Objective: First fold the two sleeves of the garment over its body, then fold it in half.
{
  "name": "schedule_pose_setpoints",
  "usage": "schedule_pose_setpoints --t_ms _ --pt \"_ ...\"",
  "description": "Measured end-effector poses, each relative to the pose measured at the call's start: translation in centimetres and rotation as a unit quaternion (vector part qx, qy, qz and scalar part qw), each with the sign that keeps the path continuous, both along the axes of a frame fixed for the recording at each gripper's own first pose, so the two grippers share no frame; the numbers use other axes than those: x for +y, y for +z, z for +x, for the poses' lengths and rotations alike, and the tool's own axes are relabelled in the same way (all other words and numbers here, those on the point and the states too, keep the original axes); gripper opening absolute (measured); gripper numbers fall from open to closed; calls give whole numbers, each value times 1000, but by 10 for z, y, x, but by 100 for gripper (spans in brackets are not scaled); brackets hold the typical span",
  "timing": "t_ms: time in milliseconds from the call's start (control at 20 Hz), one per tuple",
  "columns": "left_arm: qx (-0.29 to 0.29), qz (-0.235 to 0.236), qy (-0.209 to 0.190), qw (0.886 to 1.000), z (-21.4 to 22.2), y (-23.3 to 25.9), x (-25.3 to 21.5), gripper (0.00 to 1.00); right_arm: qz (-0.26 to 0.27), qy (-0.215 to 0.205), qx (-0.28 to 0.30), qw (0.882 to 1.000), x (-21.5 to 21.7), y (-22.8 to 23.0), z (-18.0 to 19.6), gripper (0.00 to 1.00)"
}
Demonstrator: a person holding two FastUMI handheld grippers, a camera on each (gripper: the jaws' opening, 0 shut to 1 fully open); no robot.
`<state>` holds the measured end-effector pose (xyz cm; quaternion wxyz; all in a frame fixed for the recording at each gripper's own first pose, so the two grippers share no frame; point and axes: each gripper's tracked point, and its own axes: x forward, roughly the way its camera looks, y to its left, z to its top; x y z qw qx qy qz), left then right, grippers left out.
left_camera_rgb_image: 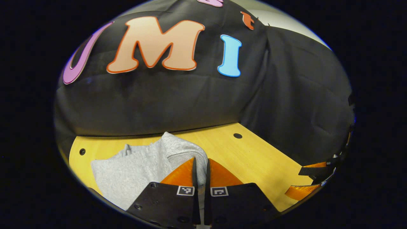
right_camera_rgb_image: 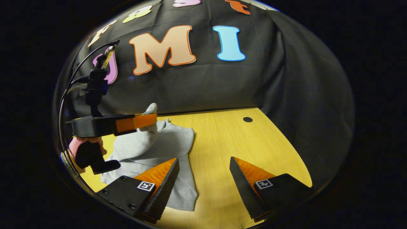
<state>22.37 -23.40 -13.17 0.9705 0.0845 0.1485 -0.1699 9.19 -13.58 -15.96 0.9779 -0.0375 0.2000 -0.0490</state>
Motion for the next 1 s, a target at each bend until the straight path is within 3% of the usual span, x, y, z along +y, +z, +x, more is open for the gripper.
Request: schedule_pose_setpoints --t_ms 350,400,550,600,650,850,1000 --pt "50 3 -6 999 34 -56 -34 10 15 -18 14 1000 -17 -15 -4 95" --pt "51 3 -9 999 36 -60 -38 22 15 -21 14 1000 -21 -17 -4 98" --pt "42 7 -19 999 34 -55 -45 76 17 -30 16 999 -27 -19 -4 95" --pt "37 7 -18 999 32 -51 -45 80 20 -32 15 999 -26 -19 -5 95" --pt "32 10 -17 999 30 -47 -44 97 22 -33 14 999 -27 -20 -6 98" --pt "25 28 4 999 7 -34 -11 95 21 -25 23 999 -17 -32 -10 95" --pt "14 31 38 999 -19 -21 34 95 23 -10 35 999 -1 -47 -13 98"
